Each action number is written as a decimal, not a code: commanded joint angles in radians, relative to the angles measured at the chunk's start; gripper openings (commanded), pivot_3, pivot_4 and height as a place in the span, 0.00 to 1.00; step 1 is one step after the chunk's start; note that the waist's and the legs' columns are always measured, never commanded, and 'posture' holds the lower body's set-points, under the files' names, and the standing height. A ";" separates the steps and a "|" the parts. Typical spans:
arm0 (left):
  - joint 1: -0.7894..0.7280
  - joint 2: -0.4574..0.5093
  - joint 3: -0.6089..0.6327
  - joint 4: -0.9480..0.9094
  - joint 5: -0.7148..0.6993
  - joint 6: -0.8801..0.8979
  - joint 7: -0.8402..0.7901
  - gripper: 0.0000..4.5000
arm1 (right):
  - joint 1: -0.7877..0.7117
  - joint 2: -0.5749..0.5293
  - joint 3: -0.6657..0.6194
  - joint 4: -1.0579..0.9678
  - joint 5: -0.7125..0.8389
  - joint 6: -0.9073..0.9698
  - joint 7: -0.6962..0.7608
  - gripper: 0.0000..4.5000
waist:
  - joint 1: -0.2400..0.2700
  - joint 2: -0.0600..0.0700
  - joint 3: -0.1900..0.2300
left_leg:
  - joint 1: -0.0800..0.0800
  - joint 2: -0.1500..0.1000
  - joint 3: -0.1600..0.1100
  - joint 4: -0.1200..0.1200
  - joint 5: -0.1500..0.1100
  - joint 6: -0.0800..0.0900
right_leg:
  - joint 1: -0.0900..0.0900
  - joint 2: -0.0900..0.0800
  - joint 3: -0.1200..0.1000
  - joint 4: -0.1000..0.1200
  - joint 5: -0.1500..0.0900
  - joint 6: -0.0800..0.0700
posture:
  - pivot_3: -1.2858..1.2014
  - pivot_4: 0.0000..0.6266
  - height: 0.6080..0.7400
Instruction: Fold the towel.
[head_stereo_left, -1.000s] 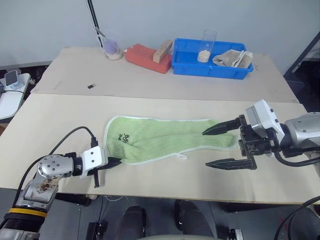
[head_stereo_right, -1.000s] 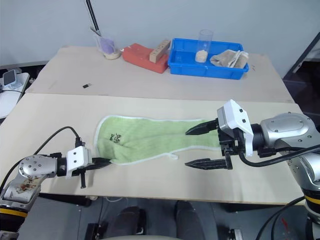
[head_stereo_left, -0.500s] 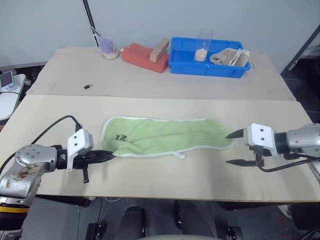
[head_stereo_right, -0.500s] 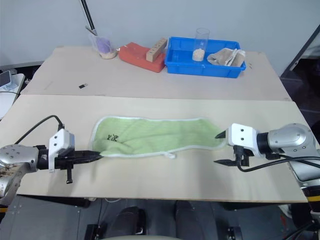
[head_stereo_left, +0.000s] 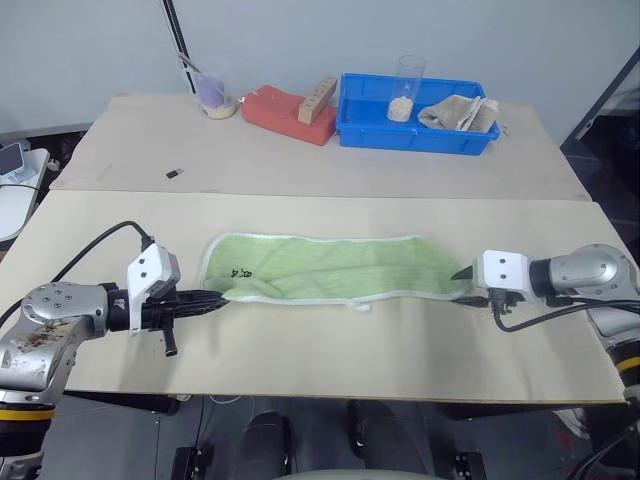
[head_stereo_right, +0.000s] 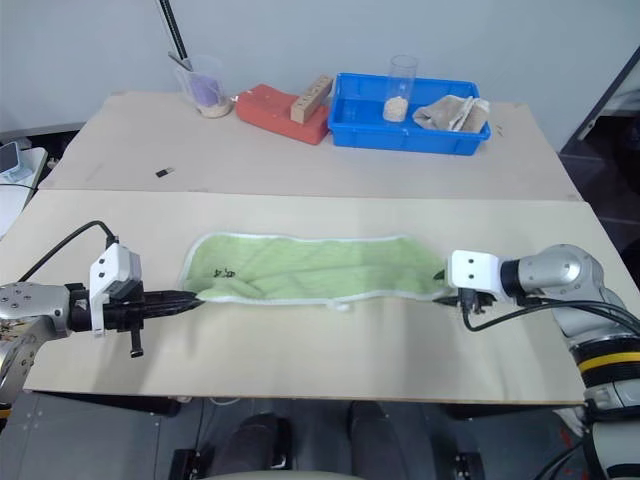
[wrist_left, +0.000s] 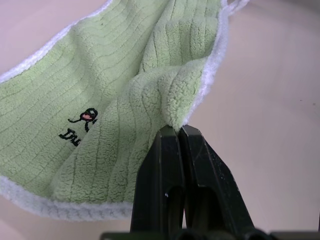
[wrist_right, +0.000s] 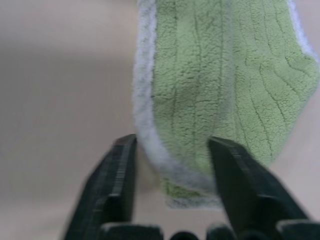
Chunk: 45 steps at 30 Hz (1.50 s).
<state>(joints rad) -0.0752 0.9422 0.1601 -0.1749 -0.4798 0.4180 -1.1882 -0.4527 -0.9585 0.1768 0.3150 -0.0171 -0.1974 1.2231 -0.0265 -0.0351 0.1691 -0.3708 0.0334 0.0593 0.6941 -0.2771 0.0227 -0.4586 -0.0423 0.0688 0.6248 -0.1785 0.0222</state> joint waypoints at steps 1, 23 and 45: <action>-0.014 0.001 0.028 0.018 -0.007 -0.010 0.001 0.00 | -0.015 0.000 -0.032 -0.006 0.026 -0.014 0.010 0.22 | -0.001 0.000 0.000 | 0.000 0.000 0.000 0.000 0.000 0.000 | 0.000 0.000 0.000 0.000 0.000 0.000 | 0.52 0.24 0.80; -0.811 -0.144 -0.083 0.688 0.170 -0.157 0.069 0.00 | -0.531 0.063 -0.151 0.266 0.131 0.164 -0.016 0.01 | 0.006 0.000 0.001 | -0.002 -0.002 -0.001 0.003 0.001 -0.001 | 0.001 0.001 0.000 0.000 0.007 0.003 | 0.52 0.24 0.80; -0.564 0.022 -0.126 0.546 0.223 -0.197 -0.291 0.00 | -0.078 -0.074 -0.239 -0.141 0.222 0.076 0.167 0.01 | -0.012 0.006 -0.001 | -0.019 -0.001 -0.001 0.001 -0.007 0.010 | -0.012 -0.003 -0.002 0.001 0.006 0.005 | 0.52 0.24 0.80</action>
<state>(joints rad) -0.6795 0.9330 0.0145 0.4950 -0.2101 0.1791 -1.4638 -0.5768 -1.0053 -0.0194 0.2764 0.1807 -0.1364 1.3922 -0.0386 -0.0291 0.1680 -0.3905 0.0328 0.0583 0.6956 -0.2841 0.0324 -0.4711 -0.0451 0.0672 0.6265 -0.1720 0.0270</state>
